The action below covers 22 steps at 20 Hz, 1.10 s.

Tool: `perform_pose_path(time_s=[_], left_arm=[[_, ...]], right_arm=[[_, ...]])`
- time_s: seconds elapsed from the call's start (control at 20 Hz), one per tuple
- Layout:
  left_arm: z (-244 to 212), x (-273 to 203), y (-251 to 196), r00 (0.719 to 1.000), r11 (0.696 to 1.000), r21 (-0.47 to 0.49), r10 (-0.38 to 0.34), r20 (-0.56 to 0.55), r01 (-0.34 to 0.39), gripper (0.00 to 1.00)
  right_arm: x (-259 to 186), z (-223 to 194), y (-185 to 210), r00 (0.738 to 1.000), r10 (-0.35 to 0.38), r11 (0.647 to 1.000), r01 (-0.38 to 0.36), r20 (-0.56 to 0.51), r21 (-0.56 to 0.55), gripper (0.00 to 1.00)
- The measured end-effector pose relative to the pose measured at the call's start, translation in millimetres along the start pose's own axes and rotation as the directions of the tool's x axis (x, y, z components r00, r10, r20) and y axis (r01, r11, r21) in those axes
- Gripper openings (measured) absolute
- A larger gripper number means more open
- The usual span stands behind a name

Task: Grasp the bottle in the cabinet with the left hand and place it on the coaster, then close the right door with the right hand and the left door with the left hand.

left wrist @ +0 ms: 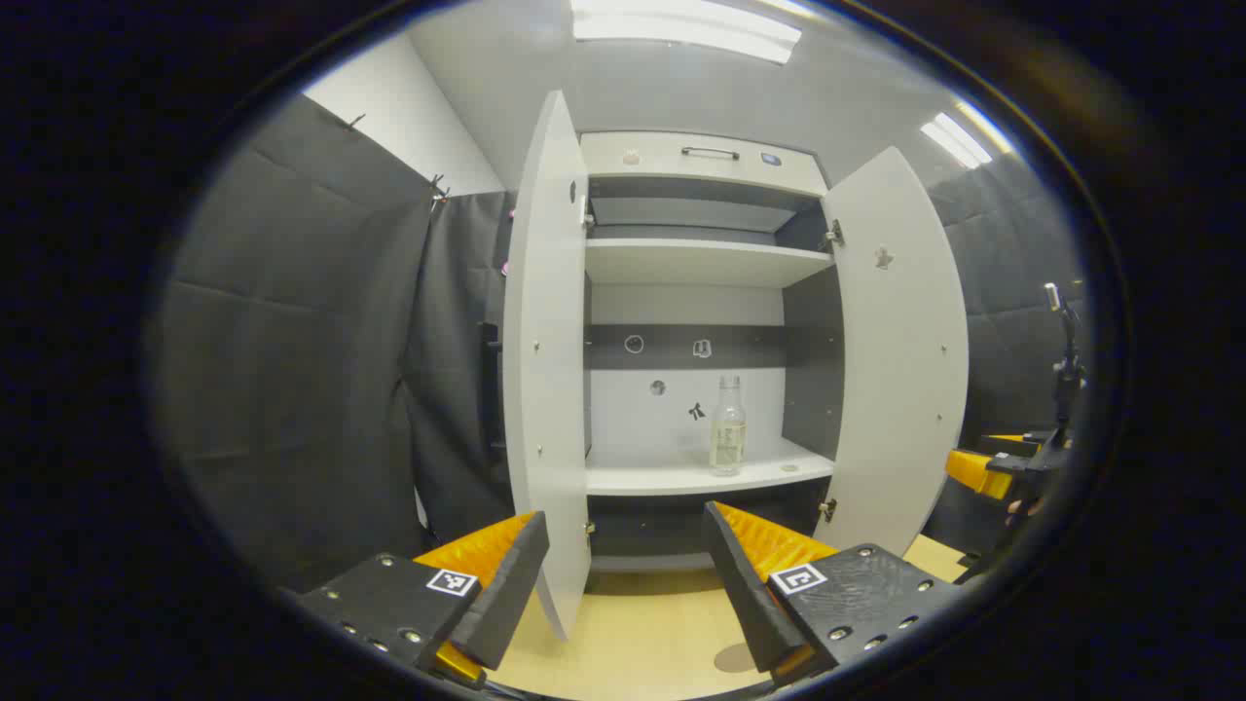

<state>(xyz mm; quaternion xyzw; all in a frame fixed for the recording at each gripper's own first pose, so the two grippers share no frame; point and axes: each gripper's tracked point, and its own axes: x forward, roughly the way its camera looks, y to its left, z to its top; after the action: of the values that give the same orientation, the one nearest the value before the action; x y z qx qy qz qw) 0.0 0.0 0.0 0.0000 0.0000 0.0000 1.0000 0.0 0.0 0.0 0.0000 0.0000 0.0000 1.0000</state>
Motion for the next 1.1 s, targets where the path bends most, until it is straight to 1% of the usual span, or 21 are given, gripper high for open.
perform_pose_path(time_s=[0.05, 0.1, 0.15, 0.25, 0.35, 0.4, 0.45, 0.6, 0.65, 0.7, 0.8, 0.9, 1.0, 1.1], left_arm=[[-2, 2, 0, 1.0, 1.0, 0.012, 0.01, -0.011, -0.01, 0.93], [-5, 3, 1, 1.0, 1.0, 0.021, 0.019, -0.022, -0.018, 0.93], [-6, 6, -2, 1.0, 1.0, 0.024, 0.01, -0.027, -0.01, 0.94], [-6, 9, -6, 1.0, 1.0, 0.01, -0.02, -0.024, 0.02, 0.94], [-7, 15, -12, 0.999, 0.999, -0.018, -0.05, -0.021, 0.05, 0.94], [-7, 17, -17, 0.997, 0.997, -0.032, -0.072, -0.019, 0.071, 0.92], [-5, 20, -22, 0.996, 0.995, -0.041, -0.094, -0.012, 0.093, 0.93], [-7, 30, -34, 0.991, 0.99, -0.043, -0.138, -0.001, 0.137, 0.94], [-8, 35, -38, 0.989, 0.988, -0.041, -0.147, -0.007, 0.147, 0.94], [-9, 39, -43, 0.987, 0.986, -0.041, -0.161, -0.008, 0.16, 0.93], [-11, 49, -54, 0.981, 0.98, -0.045, -0.192, -0.013, 0.191, 0.94], [-10, 61, -60, 0.979, 0.978, -0.046, -0.203, -0.019, 0.202, 0.94], [-3, 78, -66, 0.977, 0.976, -0.049, -0.214, -0.013, 0.213, 0.92], [6, 97, -73, 0.973, 0.973, -0.041, -0.229, -0.008, 0.229, 0.92]], right_arm=[[-1, 2, -1, 1.0, -0.01, 1.0, 0.01, 0.004, 0.005, 0.99], [-1, 3, -3, 1.0, -0.023, 1.0, 0.023, 0.01, 0.012, 0.96], [-1, 6, -5, 0.999, -0.036, 0.999, 0.036, 0.014, 0.022, 0.99], [-4, 10, -7, 0.998, -0.059, 0.998, 0.058, 0.025, 0.039, 0.99], [-8, 12, -14, 0.995, -0.09, 0.995, 0.089, 0.039, 0.036, 0.99], [-11, 11, -17, 0.994, -0.105, 0.994, 0.103, 0.043, 0.032, 0.99], [-13, 12, -21, 0.992, -0.115, 0.993, 0.114, 0.047, 0.03, 0.99], [-20, 6, -35, 0.987, -0.159, 0.987, 0.158, 0.033, 0.031, 0.99], [-23, 3, -39, 0.985, -0.173, 0.984, 0.172, 0.019, 0.034, 0.96], [-27, 1, -45, 0.982, -0.189, 0.981, 0.189, 0.013, 0.036, 0.99], [-33, 0, -58, 0.974, -0.227, 0.973, 0.227, 0.008, 0.035, 0.99], [-37, 0, -69, 0.967, -0.254, 0.966, 0.254, 0.001, 0.038, 0.99], [-39, 2, -84, 0.957, -0.289, 0.957, 0.289, 0.003, 0.034, 0.99], [-39, 6, -99, 0.945, -0.327, 0.944, 0.327, 0.009, 0.034, 0.99]])
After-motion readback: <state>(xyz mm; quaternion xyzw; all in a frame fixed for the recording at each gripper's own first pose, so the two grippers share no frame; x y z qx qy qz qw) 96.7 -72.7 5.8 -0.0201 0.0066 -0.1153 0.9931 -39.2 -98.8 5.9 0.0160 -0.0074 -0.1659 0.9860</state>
